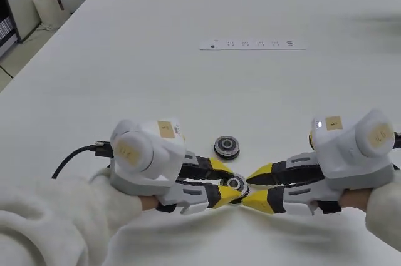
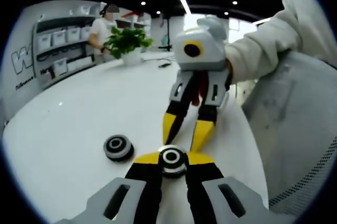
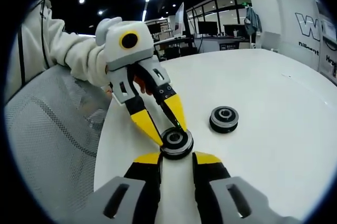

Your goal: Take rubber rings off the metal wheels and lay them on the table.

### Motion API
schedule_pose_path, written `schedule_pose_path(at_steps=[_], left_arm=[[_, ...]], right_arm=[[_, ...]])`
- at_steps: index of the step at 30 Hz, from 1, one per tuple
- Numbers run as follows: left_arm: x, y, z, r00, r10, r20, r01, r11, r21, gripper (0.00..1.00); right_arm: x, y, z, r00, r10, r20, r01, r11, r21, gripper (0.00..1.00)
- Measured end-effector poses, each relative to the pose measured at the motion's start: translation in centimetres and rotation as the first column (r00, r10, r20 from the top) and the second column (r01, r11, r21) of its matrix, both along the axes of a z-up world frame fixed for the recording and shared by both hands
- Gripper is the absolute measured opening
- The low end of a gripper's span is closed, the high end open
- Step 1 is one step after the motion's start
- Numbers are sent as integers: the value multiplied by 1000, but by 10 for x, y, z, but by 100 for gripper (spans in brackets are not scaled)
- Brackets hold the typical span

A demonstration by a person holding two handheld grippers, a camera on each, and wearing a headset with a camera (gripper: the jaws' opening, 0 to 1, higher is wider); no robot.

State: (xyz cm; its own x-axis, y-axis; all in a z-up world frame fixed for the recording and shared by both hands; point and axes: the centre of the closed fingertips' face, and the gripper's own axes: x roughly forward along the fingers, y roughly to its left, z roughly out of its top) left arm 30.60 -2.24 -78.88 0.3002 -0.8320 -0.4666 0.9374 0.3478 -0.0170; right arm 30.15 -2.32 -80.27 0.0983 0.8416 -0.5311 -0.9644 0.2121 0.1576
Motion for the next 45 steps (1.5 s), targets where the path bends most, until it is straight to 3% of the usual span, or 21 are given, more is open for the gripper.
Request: schedule_pose_path(at_steps=[5, 13, 36, 45], left_arm=[[1, 1, 0, 1000, 18, -13, -19, 1000, -16, 15], [1, 1, -1, 1000, 2, 9, -1, 1000, -6, 14], [1, 3, 0, 1000, 7, 11, -6, 1000, -20, 14], [1, 4, 0, 1000, 2, 14, -2, 1000, -21, 13]], right_arm=[[3, -1, 1, 1000, -11, 5, 11, 1000, 3, 19], [2, 1, -1, 1000, -3, 10, 3, 1000, 0, 20], [-1, 0, -3, 999, 29, 42, -27, 999, -42, 7], [4, -3, -3, 1000, -18, 11, 18, 999, -49, 0]])
